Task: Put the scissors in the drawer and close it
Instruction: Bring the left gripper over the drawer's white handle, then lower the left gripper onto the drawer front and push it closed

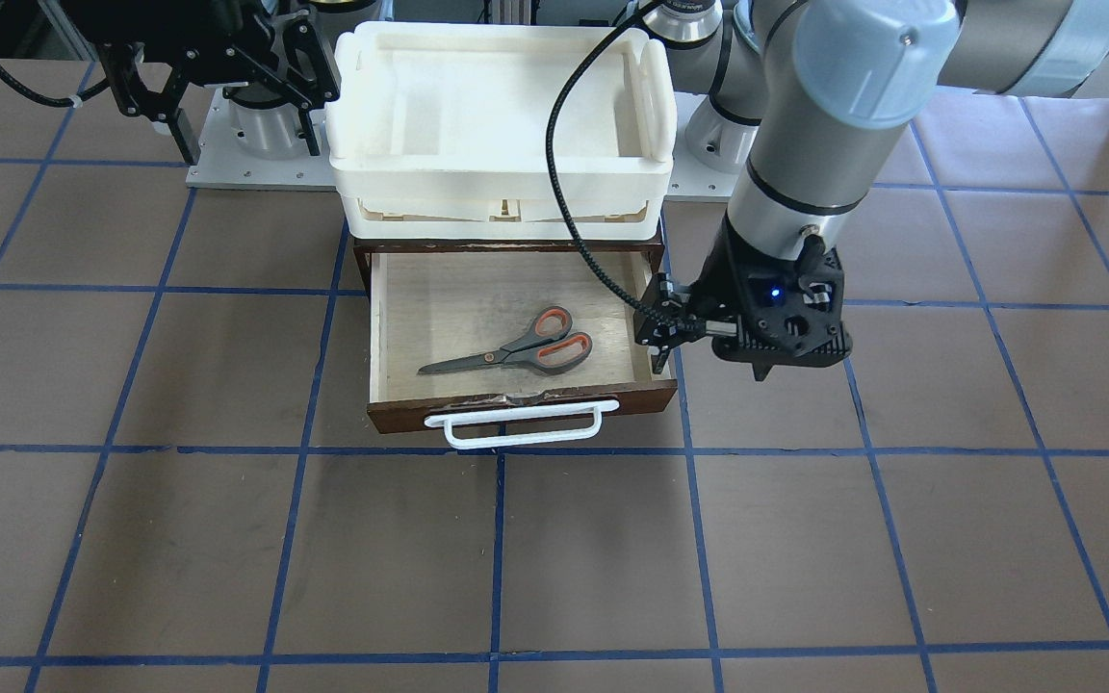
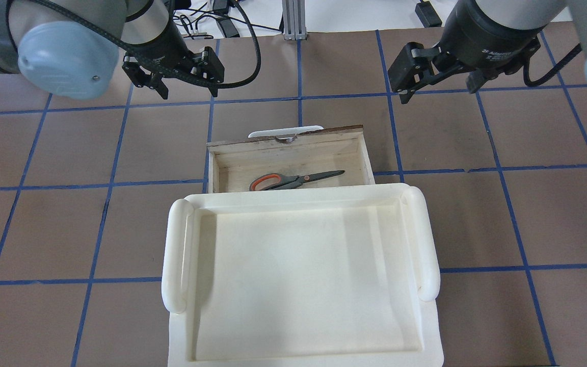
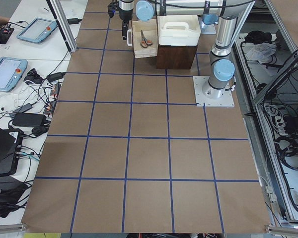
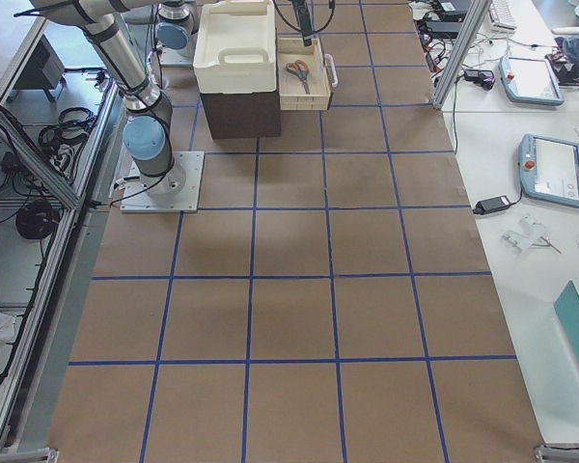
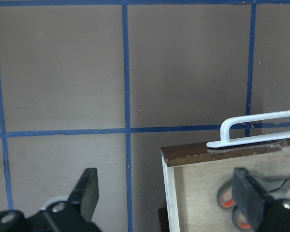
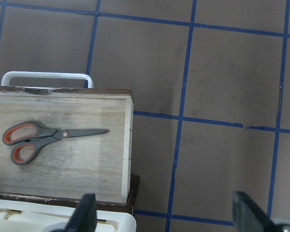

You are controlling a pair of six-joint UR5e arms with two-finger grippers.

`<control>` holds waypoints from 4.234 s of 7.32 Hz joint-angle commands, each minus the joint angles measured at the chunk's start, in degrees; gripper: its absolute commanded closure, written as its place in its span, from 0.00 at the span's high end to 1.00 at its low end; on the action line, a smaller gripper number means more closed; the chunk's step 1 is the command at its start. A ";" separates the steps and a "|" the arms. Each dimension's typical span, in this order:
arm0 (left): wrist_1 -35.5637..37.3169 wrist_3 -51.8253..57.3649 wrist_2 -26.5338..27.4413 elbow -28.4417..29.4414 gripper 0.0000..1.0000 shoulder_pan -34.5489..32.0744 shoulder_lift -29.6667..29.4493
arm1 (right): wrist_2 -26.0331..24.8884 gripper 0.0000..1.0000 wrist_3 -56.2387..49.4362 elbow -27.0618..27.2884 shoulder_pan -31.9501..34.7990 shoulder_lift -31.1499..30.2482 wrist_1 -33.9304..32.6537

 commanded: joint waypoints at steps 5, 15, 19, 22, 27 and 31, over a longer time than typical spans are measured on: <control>5.76 -3.60 -2.00 4.41 1.00 -6.65 -10.75 | -5.34 1.00 5.40 1.37 -1.71 -1.70 6.94; 8.40 -2.64 -2.01 11.35 1.00 -11.92 -23.94 | -4.38 1.00 6.37 1.90 -1.71 -1.70 6.76; 3.66 -2.90 -3.24 11.26 1.00 -12.71 -23.51 | -4.38 1.00 6.19 1.99 -1.80 -1.61 6.76; -0.11 -3.52 -4.73 11.35 1.00 -12.89 -22.37 | -4.38 1.00 6.28 1.90 -1.71 -1.61 6.76; -3.11 -3.52 -5.09 11.35 1.00 -12.98 -21.31 | -4.38 1.00 6.37 1.90 -1.80 -1.61 6.76; -7.67 -3.52 -5.09 11.26 1.00 -12.80 -19.38 | -4.38 1.00 6.37 1.90 -1.80 -1.61 6.76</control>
